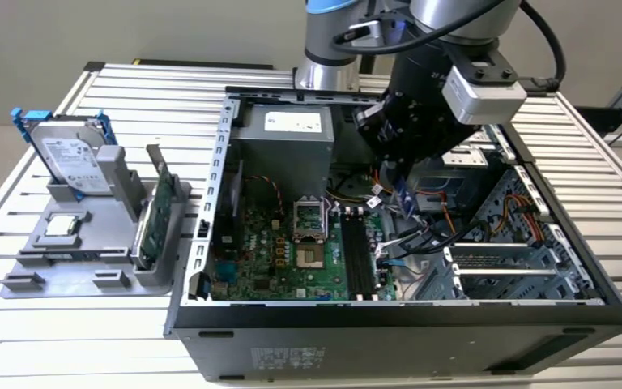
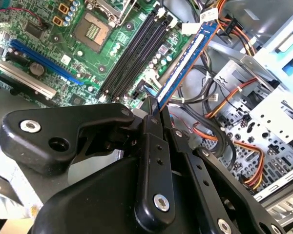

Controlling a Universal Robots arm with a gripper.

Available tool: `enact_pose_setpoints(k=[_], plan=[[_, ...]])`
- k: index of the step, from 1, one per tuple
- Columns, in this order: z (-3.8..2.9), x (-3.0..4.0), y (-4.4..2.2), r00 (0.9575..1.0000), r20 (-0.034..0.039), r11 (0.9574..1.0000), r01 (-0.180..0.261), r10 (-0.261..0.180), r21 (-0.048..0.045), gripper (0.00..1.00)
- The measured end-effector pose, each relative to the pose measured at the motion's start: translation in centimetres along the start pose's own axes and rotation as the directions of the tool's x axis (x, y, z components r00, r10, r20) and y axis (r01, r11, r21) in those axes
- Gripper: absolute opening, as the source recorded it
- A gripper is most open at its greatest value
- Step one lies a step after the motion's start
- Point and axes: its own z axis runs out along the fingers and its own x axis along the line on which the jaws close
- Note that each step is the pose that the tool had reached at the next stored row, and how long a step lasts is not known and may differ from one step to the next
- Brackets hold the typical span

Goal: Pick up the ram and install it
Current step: 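Insert the ram into the slot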

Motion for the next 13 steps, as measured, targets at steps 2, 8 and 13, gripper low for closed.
enact_pose_setpoints(k=[2, 8, 13], plan=[[0.08, 0.0, 0.0, 1.0, 0.0, 1.0, 0.0, 0.0, -0.0003, 0.0], [0.31, 0.0, 0.0, 1.0, 0.0001, 1.0, 0.0, 0.0, -0.0016, 0.0], [0.5, 0.0, 0.0, 1.0, 0.0002, 1.0, 0.0, 0.0, -0.0025, 0.0]])
